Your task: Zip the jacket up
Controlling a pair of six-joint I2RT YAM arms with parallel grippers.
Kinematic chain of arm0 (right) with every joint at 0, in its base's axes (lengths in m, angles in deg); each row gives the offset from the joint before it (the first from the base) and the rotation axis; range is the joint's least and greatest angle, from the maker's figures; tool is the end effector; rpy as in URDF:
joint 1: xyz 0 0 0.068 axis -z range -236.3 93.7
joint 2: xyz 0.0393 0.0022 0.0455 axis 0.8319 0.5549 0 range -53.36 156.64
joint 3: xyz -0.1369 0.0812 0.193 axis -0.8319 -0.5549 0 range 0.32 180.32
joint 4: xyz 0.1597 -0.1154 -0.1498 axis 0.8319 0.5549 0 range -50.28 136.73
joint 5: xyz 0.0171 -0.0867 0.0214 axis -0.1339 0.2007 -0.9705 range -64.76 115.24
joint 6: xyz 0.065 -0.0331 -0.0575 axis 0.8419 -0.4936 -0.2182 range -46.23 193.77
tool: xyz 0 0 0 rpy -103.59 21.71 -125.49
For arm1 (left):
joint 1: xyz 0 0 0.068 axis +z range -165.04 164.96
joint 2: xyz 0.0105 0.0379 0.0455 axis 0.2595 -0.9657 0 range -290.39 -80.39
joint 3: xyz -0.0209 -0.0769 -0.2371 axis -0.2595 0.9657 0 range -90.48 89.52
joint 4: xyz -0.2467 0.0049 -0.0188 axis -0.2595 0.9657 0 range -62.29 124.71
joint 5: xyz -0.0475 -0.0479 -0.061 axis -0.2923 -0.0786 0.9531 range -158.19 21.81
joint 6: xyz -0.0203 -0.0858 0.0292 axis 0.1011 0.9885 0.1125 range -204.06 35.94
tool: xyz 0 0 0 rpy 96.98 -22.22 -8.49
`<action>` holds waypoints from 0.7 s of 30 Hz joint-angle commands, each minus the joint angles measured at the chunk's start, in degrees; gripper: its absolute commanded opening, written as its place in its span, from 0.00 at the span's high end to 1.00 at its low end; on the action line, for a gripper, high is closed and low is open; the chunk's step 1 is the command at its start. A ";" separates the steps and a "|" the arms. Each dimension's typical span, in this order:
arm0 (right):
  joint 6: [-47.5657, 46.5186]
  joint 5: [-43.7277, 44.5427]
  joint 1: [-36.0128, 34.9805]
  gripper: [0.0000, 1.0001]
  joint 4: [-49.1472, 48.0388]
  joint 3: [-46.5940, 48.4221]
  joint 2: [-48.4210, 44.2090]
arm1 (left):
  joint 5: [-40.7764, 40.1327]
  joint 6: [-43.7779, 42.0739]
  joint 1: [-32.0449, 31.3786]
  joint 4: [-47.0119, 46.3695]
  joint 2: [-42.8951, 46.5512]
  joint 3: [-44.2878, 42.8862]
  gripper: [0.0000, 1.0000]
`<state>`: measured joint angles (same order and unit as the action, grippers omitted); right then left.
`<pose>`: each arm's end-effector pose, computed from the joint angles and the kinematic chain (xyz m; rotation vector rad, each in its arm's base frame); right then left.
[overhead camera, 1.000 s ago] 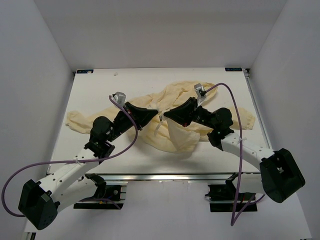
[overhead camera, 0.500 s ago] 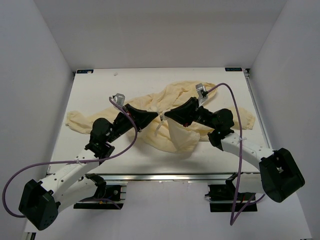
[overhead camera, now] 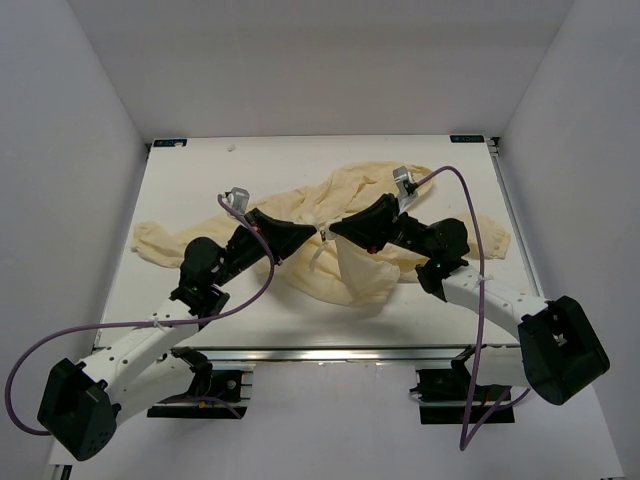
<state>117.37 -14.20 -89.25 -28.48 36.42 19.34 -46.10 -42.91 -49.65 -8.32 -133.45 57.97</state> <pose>0.2119 0.2007 0.3268 -0.5953 1.1503 1.5152 0.1945 -0.1726 0.3152 0.2779 1.4459 -1.3524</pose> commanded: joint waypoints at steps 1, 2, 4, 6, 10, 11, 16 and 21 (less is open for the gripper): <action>0.53 -0.37 0.34 1.00 -5.10 -0.24 -0.72 | 1.03 0.43 0.25 -1.67 0.59 0.26 1.00; 0.61 -0.46 0.34 1.00 -5.18 -0.24 -0.55 | 1.12 0.60 0.25 -1.93 0.50 0.35 1.00; 0.79 -0.55 0.34 1.00 -5.27 -0.15 -0.37 | 1.73 0.95 0.25 -2.72 0.15 0.35 1.00; 1.14 -0.55 0.34 1.00 -5.62 -0.06 -0.20 | 2.34 1.39 0.25 -3.43 -0.20 0.35 1.00; 1.85 -0.55 0.34 1.00 -7.12 0.03 0.50 | 2.70 2.01 0.25 -4.13 -0.73 0.44 1.00; 2.02 -0.46 0.34 1.00 -7.20 0.03 0.68 | 2.79 2.18 0.25 -4.31 -0.82 0.44 1.00; 3.07 -0.37 0.34 1.00 -9.49 -0.06 1.30 | 3.05 2.89 0.25 -4.75 -1.17 0.52 1.00; 2.99 -0.02 0.34 1.00 -9.49 -0.15 1.38 | 3.75 3.94 0.25 -6.42 -1.08 1.14 1.00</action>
<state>120.12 -14.39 -89.25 -32.85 36.16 20.65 -43.74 -39.85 -49.65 -12.04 -134.82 58.34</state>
